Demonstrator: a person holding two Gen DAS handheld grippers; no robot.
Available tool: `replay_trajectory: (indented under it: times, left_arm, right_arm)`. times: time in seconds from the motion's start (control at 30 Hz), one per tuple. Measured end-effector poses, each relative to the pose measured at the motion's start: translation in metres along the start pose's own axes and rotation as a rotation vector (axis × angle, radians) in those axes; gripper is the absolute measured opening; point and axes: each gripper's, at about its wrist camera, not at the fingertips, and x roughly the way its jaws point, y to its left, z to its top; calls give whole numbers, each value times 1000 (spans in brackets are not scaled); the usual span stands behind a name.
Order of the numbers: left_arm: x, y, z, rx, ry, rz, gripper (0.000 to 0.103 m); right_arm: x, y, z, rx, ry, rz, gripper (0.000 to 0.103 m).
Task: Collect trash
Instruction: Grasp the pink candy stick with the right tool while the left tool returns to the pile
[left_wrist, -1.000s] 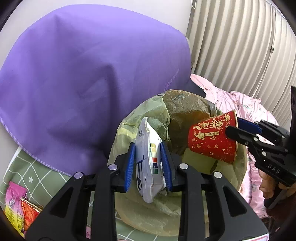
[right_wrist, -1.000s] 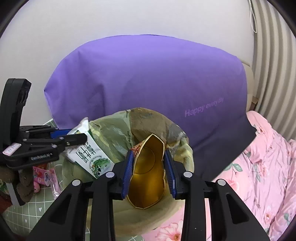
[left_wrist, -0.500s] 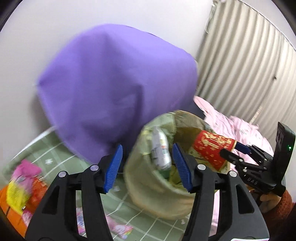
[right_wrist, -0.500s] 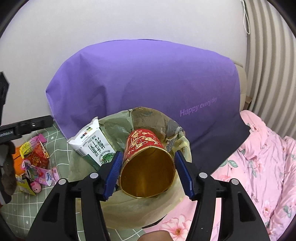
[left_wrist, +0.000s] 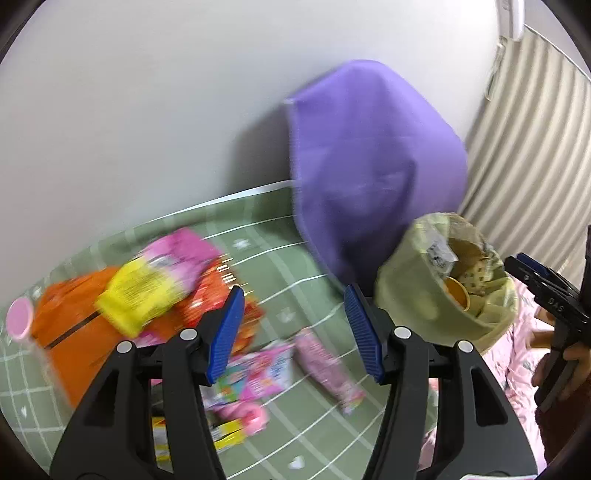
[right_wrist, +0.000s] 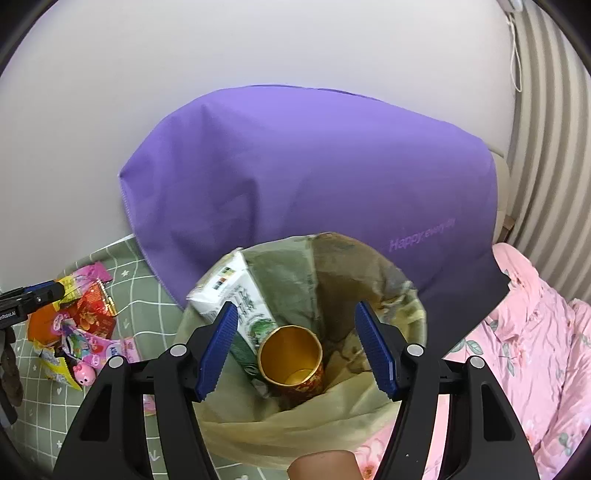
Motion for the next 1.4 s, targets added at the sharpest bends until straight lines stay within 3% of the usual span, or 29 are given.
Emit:
replay_trajectory:
  times: [0.17, 0.27, 0.6, 0.87, 0.93, 1.0, 1.17, 1.23, 1.4]
  left_arm:
    - [-24, 41, -15, -61, -41, 82, 54]
    - [-37, 65, -25, -95, -65, 144, 54]
    - [-71, 120, -65, -186, -59, 266, 54]
    - [-89, 141, -92, -228, -36, 313, 54]
    - [-92, 141, -96, -227, -32, 313, 54]
    - [-93, 138, -99, -218, -28, 308, 54]
    - [-92, 129, -100, -183, -17, 279, 54]
    - [-89, 124, -100, -167, -9, 261, 54]
    - [-81, 114, -101, -128, 7, 220, 54]
  right_arm:
    - [0, 31, -5, -41, 5, 44, 62]
    - [4, 55, -11, -45, 24, 123, 62]
    - [33, 145, -50, -188, 133, 287, 62]
    - [72, 171, -82, -220, 236, 311, 62]
    - [81, 170, -83, -204, 253, 333, 57]
    - [92, 171, -86, -195, 275, 332, 44]
    - [107, 177, -90, -218, 295, 349, 35]
    - [108, 179, -91, -227, 306, 358, 21]
    - [90, 171, -84, -194, 277, 372, 17]
